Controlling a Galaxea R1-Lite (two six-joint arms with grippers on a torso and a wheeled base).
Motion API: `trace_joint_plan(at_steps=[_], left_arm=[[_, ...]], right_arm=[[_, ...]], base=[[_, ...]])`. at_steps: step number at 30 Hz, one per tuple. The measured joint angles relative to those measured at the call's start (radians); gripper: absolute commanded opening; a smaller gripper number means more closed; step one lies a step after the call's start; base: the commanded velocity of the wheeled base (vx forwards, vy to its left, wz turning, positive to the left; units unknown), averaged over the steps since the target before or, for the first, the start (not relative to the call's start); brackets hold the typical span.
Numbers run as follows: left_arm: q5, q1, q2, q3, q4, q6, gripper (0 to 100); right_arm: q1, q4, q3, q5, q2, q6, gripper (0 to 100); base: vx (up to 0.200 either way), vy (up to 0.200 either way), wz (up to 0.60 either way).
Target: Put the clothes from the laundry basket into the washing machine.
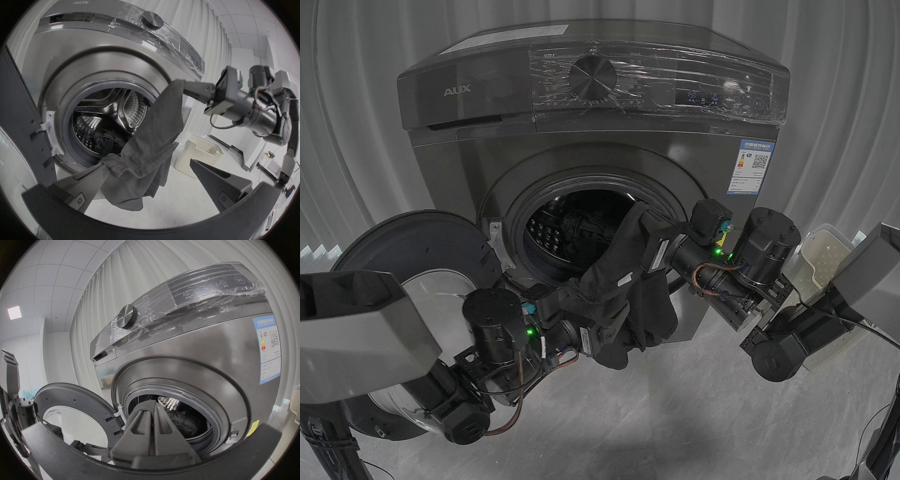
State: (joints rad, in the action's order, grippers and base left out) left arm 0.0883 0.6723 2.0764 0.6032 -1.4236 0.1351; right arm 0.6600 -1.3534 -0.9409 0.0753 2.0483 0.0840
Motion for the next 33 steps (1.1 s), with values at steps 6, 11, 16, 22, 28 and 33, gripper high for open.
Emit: trace_joint_plan(at_steps=[6,11,16,22,28,33], left_arm=[[0.004,0.004,0.101,0.087,-0.001,-0.008,100],[0.007,0.004,0.195,0.181,-0.02,-0.011,100],[0.018,-0.003,0.286,0.294,-0.032,-0.023,100],[0.038,-0.031,0.387,0.419,-0.036,-0.039,100],[0.061,-0.045,0.434,0.452,-0.054,-0.046,0],[0.063,-0.047,0.419,0.416,-0.073,-0.045,0]], right_arm=[[0.017,0.013,-0.021,0.012,0.009,0.001,0],[0.026,0.017,-0.027,0.014,0.013,0.005,0],[0.035,0.017,-0.023,0.016,0.013,0.012,0],[0.041,0.019,0.005,0.039,0.003,0.023,0],[0.043,0.02,0.018,0.047,-0.01,0.029,0],[0.027,0.02,0.019,0.048,-0.013,0.029,0]], base=[[0.0,0.0,0.0],[0.0,0.0,0.0],[0.0,0.0,0.0],[0.0,0.0,0.0],[0.0,0.0,0.0],[0.0,0.0,0.0]])
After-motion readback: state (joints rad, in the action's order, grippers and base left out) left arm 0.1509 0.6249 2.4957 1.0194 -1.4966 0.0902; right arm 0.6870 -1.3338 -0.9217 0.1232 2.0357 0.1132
